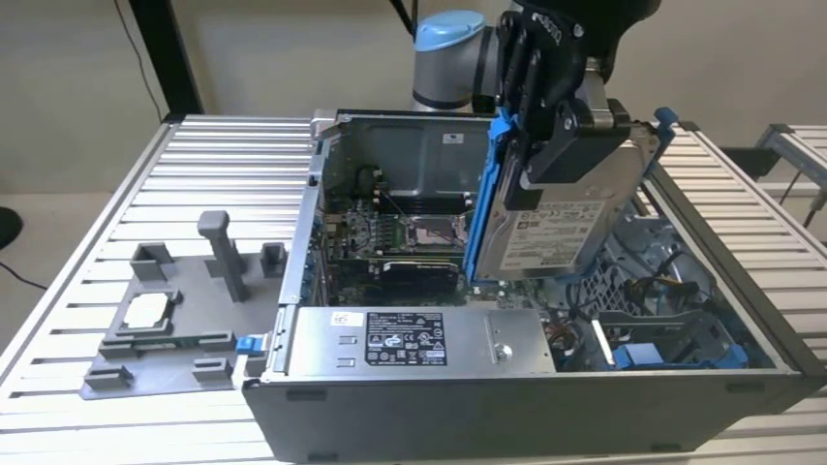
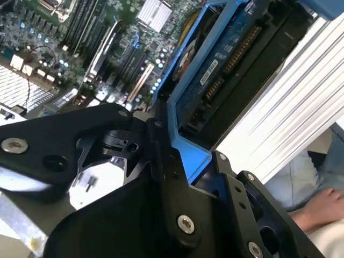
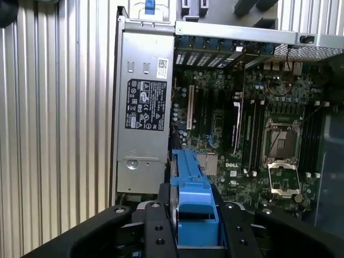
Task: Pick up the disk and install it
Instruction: 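Pick up the disk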
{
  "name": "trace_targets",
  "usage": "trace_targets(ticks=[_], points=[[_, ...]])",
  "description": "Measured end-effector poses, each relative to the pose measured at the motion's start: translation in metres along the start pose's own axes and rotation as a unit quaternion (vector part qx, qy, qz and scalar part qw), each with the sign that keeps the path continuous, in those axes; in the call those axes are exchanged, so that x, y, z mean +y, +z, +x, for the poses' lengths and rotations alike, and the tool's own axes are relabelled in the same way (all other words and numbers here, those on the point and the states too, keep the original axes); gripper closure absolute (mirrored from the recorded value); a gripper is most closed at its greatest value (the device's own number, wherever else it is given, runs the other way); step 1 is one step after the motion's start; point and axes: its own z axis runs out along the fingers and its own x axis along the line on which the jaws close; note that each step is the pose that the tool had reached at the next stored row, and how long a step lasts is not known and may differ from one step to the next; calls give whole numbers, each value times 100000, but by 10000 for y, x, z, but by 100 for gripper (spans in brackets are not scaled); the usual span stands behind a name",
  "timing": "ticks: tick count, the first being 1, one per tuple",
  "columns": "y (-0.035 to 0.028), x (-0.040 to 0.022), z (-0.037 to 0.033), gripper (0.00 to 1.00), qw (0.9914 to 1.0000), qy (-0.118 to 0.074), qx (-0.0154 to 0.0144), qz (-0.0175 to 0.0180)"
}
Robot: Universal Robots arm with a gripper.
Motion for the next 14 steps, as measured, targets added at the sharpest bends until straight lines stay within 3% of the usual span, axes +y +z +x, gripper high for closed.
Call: trace_targets(ticks=[14], points=[[1, -4, 1, 100, 100000, 8, -203, 4]])
